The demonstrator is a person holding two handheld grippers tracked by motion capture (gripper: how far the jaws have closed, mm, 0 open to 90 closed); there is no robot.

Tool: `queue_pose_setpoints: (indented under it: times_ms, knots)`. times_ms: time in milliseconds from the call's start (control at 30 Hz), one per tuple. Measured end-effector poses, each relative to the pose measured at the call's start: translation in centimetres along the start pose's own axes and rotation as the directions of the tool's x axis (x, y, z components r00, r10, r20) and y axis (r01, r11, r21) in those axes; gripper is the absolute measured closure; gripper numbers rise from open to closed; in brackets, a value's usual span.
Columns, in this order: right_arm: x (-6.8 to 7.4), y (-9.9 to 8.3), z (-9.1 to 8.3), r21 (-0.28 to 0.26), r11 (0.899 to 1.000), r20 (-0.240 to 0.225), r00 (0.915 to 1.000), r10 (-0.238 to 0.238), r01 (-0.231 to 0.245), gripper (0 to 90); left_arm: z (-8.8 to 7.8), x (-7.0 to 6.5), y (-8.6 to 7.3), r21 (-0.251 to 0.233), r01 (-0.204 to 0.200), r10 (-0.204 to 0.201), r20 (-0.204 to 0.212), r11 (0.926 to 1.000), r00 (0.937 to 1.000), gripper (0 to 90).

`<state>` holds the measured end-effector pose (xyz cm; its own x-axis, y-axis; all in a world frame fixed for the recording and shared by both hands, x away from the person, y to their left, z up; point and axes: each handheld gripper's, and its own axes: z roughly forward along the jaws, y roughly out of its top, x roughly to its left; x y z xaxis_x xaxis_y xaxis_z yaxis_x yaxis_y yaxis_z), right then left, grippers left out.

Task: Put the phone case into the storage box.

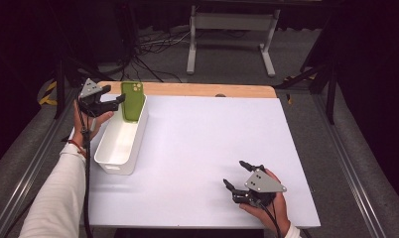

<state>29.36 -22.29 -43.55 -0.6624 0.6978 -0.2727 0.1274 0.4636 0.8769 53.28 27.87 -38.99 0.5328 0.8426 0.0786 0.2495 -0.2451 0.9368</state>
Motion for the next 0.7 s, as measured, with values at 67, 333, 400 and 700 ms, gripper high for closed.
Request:
queue_pose_setpoints:
  times_ms: [67,333,400,700]
  knots:
    - [-0.1,0.1,0.0,-0.006,1.0,0.001,1.0,-0.006,0.006,25.0,-0.2,-0.1,0.2,0.01,0.003,-0.003,-0.008,0.9999,1.0,24.2]
    - [-0.3,0.4,0.0,-0.026,1.0,-0.004,1.0,-0.006,0.005,25.1,-2.1,-0.9,0.7,-0.02,0.002,-0.002,-0.005,0.9998,1.0,16.1]
    - [-0.4,0.3,-0.1,-0.026,1.0,-0.006,1.0,-0.004,0.004,25.1,-2.6,-1.3,0.7,-0.023,-0.003,0.003,-0.006,0.9997,1.0,15.0]
    - [0.2,0.5,-0.2,-0.022,1.0,-0.011,0.9999,-0.013,0.013,25.0,-5.0,-2.9,1.1,-0.043,-0.036,0.036,0.008,0.9984,0.9993,6.2]
